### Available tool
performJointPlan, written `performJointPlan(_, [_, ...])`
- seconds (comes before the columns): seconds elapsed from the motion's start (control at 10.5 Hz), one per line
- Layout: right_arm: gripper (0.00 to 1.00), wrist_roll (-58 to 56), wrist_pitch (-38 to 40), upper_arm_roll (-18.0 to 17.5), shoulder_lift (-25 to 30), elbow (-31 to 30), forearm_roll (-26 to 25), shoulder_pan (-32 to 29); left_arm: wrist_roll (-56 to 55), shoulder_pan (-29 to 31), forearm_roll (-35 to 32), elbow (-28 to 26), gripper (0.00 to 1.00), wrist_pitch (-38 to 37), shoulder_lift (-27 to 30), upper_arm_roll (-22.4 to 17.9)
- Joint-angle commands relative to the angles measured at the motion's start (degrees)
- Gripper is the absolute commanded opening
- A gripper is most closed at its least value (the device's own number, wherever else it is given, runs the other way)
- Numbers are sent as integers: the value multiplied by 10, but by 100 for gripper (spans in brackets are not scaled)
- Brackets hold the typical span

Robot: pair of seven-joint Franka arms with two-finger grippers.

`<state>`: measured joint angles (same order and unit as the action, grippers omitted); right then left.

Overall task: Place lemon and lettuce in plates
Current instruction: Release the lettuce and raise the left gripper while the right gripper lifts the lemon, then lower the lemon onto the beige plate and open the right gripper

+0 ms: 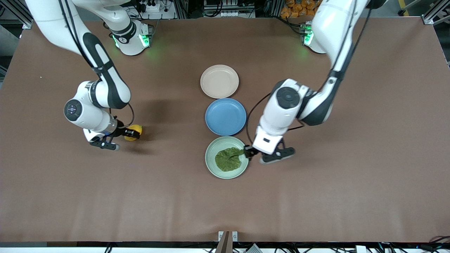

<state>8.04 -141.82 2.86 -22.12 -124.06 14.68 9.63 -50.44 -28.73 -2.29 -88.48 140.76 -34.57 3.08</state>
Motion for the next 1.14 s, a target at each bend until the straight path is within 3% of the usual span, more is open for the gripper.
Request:
performJointPlan(0.0, [0, 103, 82, 2, 69, -7, -6, 57, 94, 42, -3, -16, 66, -74, 63, 2])
performJointPlan(0.19, [0, 214, 108, -1, 82, -6, -6, 118, 130, 71, -3, -17, 77, -136, 98, 1])
performJointPlan(0.38, [0, 355, 109, -2, 82, 6, -5, 207, 235, 110, -3, -17, 86, -180, 127, 3])
performJointPlan(0.66, [0, 477, 112, -2, 81, 14, -4, 313, 329, 161, -3, -17, 100, -242, 158, 3])
performJointPlan(1.04, [0, 572, 110, -2, 73, 13, -4, 420, 414, 195, -3, -15, 100, -324, 213, 3])
